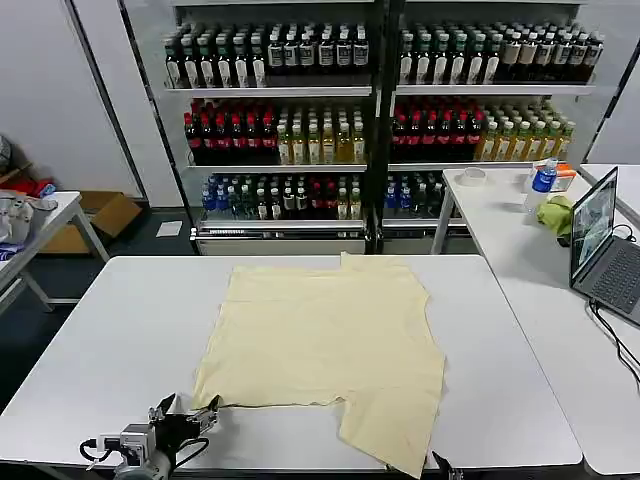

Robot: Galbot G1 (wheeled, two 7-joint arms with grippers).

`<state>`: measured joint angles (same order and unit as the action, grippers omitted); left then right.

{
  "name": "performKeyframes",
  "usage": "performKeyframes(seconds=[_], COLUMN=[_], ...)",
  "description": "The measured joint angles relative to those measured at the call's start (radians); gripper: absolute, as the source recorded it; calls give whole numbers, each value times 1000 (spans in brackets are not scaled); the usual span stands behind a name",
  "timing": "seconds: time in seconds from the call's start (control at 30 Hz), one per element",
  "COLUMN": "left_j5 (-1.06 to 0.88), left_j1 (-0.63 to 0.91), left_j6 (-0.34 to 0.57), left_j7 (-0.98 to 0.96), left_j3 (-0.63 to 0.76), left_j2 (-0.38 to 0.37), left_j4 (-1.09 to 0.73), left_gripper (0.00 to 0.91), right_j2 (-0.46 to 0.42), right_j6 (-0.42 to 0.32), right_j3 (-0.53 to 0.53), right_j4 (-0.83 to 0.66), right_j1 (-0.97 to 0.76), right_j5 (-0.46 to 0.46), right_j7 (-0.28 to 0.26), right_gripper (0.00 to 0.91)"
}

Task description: Fold and organize the clothes.

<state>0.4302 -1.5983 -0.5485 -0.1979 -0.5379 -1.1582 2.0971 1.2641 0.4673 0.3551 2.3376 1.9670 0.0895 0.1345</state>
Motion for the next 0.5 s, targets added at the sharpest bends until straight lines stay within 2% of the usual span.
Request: performKeyframes(seconds=[0.03,0.5], left_j5=[-2,-6], left_j1=[0,5], left_j6=[2,13], left_j7=[3,17], left_j3=[2,6], left_j2=[0,-5], left_j4=[0,-14], left_gripper=[10,10], right_j2=[0,-1], right_j6=[0,6], right_j3=[-1,-3], right_j4=[0,4], right_j1=[0,-2], right_j5=[4,55], right_j7=[2,11], right_gripper=[0,0])
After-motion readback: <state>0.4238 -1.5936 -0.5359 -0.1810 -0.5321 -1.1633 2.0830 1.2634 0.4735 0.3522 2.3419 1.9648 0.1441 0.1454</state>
